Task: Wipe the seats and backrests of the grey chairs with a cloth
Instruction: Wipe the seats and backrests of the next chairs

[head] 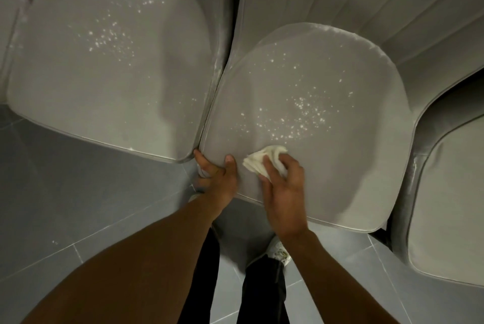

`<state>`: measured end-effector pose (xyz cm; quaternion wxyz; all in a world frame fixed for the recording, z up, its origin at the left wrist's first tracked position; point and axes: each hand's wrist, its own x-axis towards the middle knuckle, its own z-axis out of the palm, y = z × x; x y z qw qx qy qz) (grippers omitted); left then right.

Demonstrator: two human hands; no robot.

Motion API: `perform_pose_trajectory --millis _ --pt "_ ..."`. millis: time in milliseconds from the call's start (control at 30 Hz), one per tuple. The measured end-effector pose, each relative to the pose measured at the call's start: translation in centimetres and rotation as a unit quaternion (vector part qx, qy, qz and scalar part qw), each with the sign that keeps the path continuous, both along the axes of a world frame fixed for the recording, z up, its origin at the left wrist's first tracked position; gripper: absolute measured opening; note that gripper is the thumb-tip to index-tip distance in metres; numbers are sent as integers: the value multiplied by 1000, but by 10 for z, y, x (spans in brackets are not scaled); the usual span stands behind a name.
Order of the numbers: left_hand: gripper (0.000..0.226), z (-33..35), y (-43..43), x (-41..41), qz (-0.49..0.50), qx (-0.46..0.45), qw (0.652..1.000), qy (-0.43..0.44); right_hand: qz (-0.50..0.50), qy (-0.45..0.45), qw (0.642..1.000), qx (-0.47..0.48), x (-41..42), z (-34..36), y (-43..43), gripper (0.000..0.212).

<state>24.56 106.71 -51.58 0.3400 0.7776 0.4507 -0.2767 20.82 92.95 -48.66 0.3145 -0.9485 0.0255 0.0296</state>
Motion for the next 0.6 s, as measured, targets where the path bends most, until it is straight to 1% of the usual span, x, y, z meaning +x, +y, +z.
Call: perform_pose_trajectory --millis 100,200,233,300,367,400,533,600 --pt "93 3 -2 0 16 -9 1000 -3 66 -5 998 -17 -1 0 1 40" --pt "93 3 2 -2 -10 -14 1000 8 110 -12 993 -32 -7 1 -32 39" --pt "92 6 3 -1 -13 -17 1000 11 106 -6 994 -37 -11 1 -45 39" --pt "90 5 2 1 -4 -23 1000 18 62 6 997 -46 -16 2 -66 37" --pt "90 7 1 2 -5 -24 999 23 8 22 999 -47 -19 4 -72 37" --pt "90 4 2 1 -3 -26 999 22 -4 22 999 -45 -19 4 -68 39" --pt "90 5 0 1 0 -29 999 14 19 -2 1000 -24 -7 4 -29 38" --pt "89 10 -2 1 -9 -20 1000 12 5 -18 1000 23 10 2 -8 33"
